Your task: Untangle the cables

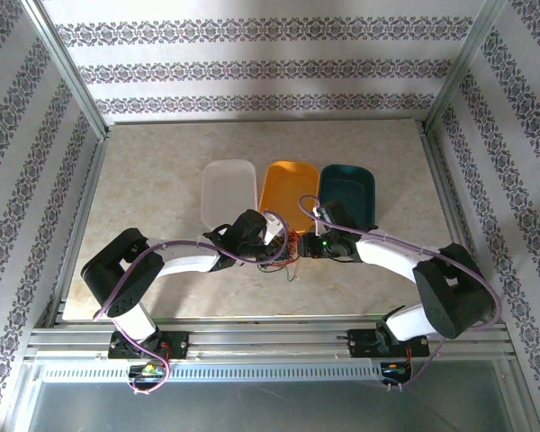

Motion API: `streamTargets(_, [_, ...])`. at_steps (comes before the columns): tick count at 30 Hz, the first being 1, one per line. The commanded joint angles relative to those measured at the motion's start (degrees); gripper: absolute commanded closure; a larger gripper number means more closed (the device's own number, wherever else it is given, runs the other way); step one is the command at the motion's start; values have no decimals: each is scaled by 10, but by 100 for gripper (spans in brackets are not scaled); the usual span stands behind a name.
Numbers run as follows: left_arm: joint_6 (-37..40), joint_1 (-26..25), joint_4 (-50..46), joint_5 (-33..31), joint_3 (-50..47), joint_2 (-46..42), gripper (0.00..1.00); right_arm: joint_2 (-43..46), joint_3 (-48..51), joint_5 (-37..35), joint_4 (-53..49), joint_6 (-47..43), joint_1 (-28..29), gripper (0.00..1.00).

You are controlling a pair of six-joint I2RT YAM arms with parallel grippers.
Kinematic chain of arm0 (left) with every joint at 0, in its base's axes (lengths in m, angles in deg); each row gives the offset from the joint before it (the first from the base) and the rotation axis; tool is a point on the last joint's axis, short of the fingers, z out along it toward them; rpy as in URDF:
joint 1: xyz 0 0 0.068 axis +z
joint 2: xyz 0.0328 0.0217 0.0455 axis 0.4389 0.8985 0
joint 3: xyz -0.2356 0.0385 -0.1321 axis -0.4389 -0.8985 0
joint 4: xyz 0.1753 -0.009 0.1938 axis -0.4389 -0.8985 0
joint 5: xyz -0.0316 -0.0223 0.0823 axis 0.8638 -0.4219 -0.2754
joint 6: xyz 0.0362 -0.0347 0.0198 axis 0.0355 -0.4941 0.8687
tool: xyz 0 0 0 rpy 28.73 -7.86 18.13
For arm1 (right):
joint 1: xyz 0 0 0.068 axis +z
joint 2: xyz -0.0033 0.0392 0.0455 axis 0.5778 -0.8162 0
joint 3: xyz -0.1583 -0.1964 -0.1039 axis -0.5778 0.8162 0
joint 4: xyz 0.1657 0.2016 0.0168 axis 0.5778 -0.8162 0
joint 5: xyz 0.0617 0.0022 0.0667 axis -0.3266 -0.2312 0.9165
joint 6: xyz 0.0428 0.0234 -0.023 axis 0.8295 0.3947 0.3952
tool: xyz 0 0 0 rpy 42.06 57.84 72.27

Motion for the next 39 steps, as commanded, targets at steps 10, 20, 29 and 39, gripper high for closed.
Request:
streamTargets(10, [13, -6, -59, 9, -5, 15, 89, -69, -42, -165, -2, -2, 62, 65])
streamTargets(20, [13, -6, -70, 6, -9, 10, 89, -44, -34, -321, -53, 50, 93, 100])
streamTargets(29, [10, -6, -75, 2, -23, 2, 90, 141, -6, -407, -87, 65, 57, 100])
streamTargets(39, [6, -6, -58, 1, -37, -19, 36, 102, -34, -43, -57, -51, 90, 54])
